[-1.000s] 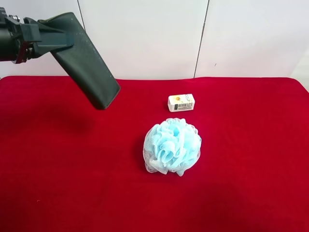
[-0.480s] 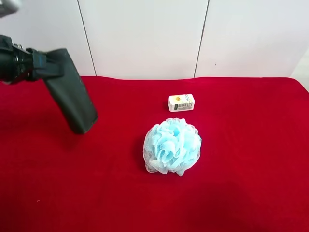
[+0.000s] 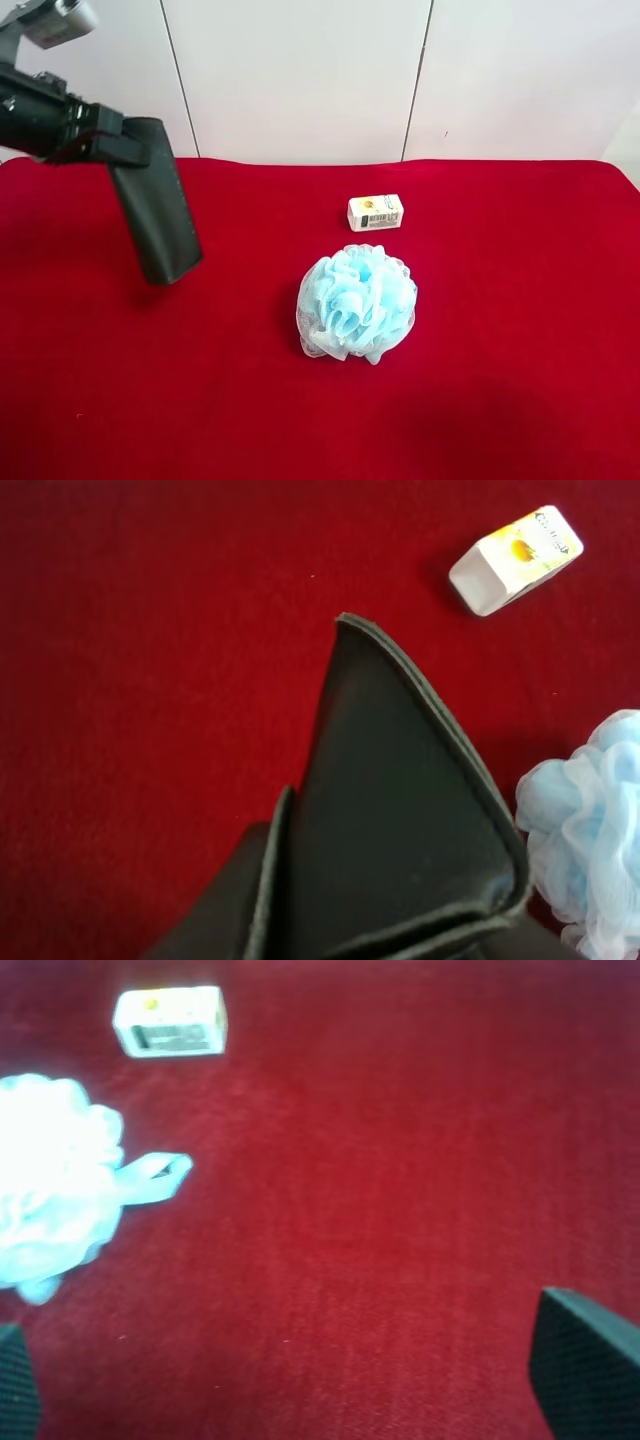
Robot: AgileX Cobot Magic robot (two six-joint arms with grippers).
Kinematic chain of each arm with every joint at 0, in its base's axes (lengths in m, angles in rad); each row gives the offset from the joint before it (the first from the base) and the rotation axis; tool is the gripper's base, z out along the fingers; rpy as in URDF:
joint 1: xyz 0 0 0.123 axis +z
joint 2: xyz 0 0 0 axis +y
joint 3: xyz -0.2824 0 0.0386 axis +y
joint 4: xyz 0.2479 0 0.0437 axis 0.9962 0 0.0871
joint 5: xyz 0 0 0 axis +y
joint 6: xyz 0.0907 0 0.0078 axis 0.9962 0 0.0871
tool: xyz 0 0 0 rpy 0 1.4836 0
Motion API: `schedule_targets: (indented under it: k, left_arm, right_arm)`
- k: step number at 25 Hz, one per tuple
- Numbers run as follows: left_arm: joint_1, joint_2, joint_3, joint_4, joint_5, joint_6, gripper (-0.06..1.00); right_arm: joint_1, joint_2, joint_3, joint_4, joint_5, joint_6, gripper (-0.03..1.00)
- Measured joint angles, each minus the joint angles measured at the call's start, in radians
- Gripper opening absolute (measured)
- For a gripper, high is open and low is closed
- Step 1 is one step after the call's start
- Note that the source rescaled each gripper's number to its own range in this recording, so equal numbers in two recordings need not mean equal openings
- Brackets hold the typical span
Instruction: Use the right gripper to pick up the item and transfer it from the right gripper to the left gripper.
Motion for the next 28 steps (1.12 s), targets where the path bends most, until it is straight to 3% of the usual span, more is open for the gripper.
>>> schedule_targets:
  k: [13, 28]
  left_arm:
    - [0.0, 0.307, -0.229, 0.037, 0.034, -0.033, 0.0]
    - [0.0, 0.383, -0.256, 0.018, -0.08, -0.035, 0.0]
  right_arm:
    - [-0.085, 0.0, 0.001, 0.0, 0.0, 0.0, 0.93]
    - [-0.087, 0.0, 0.001, 0.0, 0.0, 0.0, 0.93]
